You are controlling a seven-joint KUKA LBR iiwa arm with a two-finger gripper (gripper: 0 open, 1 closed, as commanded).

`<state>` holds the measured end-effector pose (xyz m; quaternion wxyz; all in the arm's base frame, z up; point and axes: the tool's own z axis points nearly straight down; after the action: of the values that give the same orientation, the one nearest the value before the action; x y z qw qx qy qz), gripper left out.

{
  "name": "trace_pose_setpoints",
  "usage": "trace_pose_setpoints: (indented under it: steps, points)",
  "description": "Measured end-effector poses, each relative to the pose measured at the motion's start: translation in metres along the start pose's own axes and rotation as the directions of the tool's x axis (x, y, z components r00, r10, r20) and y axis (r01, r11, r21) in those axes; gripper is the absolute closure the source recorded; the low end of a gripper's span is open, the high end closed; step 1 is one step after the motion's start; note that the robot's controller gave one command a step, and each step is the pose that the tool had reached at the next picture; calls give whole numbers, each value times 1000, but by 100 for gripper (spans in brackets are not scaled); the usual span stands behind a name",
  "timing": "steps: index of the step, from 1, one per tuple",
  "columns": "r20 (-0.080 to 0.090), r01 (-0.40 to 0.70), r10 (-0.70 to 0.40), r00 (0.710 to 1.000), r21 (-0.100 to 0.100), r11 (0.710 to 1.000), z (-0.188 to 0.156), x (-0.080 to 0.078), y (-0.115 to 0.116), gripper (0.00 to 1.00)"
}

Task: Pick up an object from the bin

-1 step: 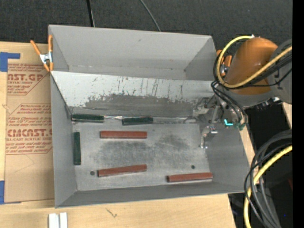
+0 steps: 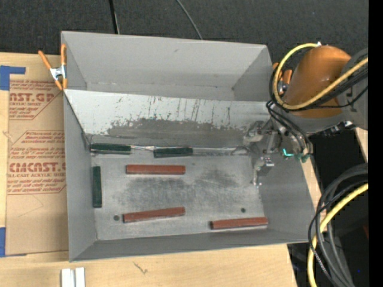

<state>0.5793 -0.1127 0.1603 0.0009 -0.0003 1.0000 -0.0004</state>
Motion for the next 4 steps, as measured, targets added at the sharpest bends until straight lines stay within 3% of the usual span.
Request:
trace_pose_setpoints:
  steps: [1,2,3,4]
  points:
    - [5,2,-2,1000,1,1000,17,42,14,0]
    - [-9,-33,33,999,-1,999,49,59,49,0]
    - [4,-47,47,999,-3,999,65,45,64,0]
    - [-2,-52,52,999,-1,999,73,82,63,0]
